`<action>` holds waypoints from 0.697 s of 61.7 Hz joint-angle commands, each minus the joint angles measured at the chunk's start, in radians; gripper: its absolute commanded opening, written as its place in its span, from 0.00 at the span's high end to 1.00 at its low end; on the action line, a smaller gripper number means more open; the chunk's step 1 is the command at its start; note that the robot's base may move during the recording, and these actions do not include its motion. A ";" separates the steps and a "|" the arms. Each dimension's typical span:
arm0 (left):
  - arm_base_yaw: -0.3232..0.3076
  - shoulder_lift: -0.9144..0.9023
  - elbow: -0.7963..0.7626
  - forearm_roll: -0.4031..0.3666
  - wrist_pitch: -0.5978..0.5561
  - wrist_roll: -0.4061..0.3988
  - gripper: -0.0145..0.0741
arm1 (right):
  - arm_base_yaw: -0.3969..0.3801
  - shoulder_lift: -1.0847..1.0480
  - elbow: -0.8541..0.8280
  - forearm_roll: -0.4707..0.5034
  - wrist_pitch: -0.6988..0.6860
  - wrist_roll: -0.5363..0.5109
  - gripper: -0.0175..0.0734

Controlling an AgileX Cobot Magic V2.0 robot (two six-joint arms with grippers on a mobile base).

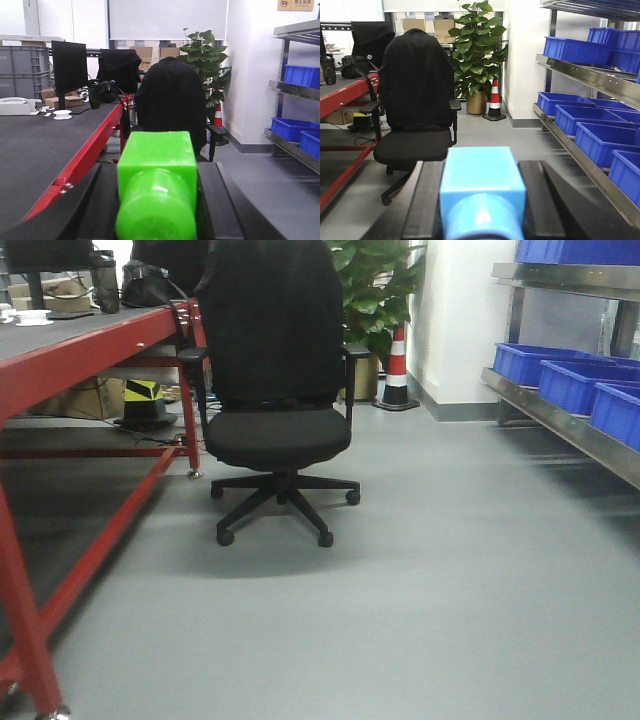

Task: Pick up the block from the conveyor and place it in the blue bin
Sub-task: 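Drive base away from conveyor toward shelves of blue bins, holding bricks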

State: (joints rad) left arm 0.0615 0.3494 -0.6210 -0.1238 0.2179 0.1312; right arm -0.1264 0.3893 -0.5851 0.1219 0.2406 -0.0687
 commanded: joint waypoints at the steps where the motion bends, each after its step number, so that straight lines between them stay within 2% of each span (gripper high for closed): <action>1: -0.005 -0.002 0.000 -0.003 -0.025 0.005 0.96 | 0.001 -0.004 0.002 0.000 -0.024 -0.005 0.99; 43: -0.005 -0.002 0.000 -0.003 -0.025 0.005 0.96 | 0.001 -0.004 0.002 0.000 -0.024 -0.005 0.99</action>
State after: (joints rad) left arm 0.0615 0.3494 -0.6210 -0.1238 0.2179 0.1312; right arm -0.1264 0.3893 -0.5851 0.1219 0.2406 -0.0687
